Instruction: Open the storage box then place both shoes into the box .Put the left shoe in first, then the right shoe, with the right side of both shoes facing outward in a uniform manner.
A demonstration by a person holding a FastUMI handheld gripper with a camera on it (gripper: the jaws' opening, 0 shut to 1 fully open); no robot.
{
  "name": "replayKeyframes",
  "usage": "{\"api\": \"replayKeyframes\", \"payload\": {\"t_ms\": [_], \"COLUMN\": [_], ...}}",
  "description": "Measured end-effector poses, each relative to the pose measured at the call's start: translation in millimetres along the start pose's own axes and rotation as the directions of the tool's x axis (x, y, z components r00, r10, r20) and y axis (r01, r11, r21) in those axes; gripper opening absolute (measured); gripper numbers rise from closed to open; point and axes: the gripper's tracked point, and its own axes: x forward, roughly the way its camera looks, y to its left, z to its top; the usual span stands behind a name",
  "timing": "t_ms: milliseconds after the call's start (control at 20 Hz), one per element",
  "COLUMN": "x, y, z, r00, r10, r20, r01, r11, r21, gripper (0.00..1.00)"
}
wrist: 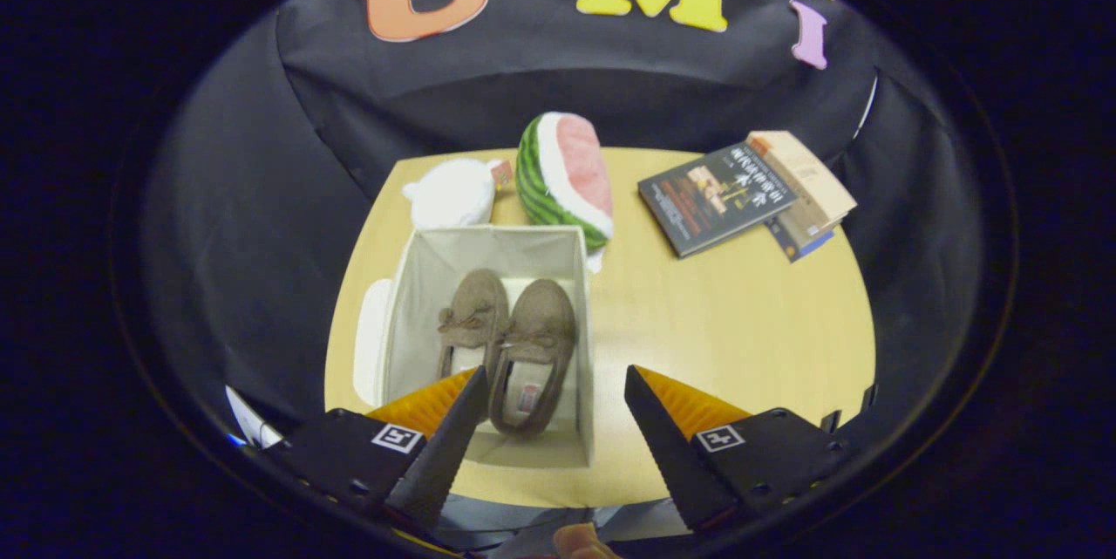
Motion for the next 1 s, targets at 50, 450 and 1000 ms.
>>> {"api": "replayKeyframes", "payload": {"t_ms": [50, 450, 1000], "x": [-19.2, -167.6, -257.2], "y": [-9.0, -92.0, -146.0], "z": [15.3, 83.7, 28.1], "r00": [0.997, 0.848, 0.621], "r10": [-0.011, -0.054, -0.015], "r20": [0.072, 0.528, 0.783], "r01": [0.012, 0.085, -0.004], "r11": [1.0, 0.996, 1.0], "r21": [-0.008, -0.035, 0.022], "gripper": [0.98, 0.98, 0.95]}}
